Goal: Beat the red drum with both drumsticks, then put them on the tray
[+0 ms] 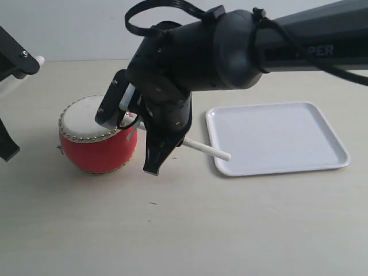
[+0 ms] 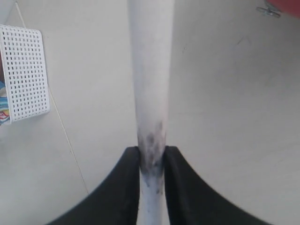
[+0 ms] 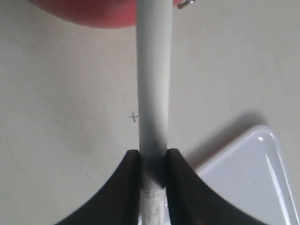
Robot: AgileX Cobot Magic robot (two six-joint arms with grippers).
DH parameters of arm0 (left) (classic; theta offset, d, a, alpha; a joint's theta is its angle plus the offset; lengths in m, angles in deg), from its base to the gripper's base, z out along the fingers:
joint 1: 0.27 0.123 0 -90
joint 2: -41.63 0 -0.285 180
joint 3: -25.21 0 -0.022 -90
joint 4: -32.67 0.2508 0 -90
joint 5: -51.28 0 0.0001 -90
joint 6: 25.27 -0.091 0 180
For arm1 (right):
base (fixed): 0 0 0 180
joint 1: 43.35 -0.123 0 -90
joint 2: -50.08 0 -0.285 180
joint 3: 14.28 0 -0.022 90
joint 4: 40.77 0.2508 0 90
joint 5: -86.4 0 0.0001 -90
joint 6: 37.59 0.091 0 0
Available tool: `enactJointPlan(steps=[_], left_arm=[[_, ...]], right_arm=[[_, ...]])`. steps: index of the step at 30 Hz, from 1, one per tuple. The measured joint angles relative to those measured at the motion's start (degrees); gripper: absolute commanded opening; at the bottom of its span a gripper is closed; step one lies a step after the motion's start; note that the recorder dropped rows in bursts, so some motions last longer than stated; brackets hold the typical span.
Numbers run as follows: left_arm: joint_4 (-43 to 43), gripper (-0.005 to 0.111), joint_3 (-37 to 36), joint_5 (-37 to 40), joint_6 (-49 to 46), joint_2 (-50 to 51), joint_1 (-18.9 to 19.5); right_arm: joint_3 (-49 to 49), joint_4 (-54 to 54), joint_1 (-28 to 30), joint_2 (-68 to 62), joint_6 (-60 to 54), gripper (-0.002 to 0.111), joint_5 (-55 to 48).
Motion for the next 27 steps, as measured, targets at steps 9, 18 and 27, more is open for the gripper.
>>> enactJointPlan(steps=[9,18,27], left_arm=[[-1.88,0.000,0.00,-0.91,0.00,-1.23,0.00],[-5.44,0.000,0.00,-2.58,-0.55,8.31,0.00],[-7.57,0.000,0.12,-1.06,-2.81,20.84,0.00]], right_arm=[[0.00,-1.61,0.00,-0.04,0.00,0.000,-0.52],[0.00,-2.39,0.00,6.46,1.57,0.000,-0.61],[0.00,-4.61,0.00,9.74,3.97,0.000,-0.61]])
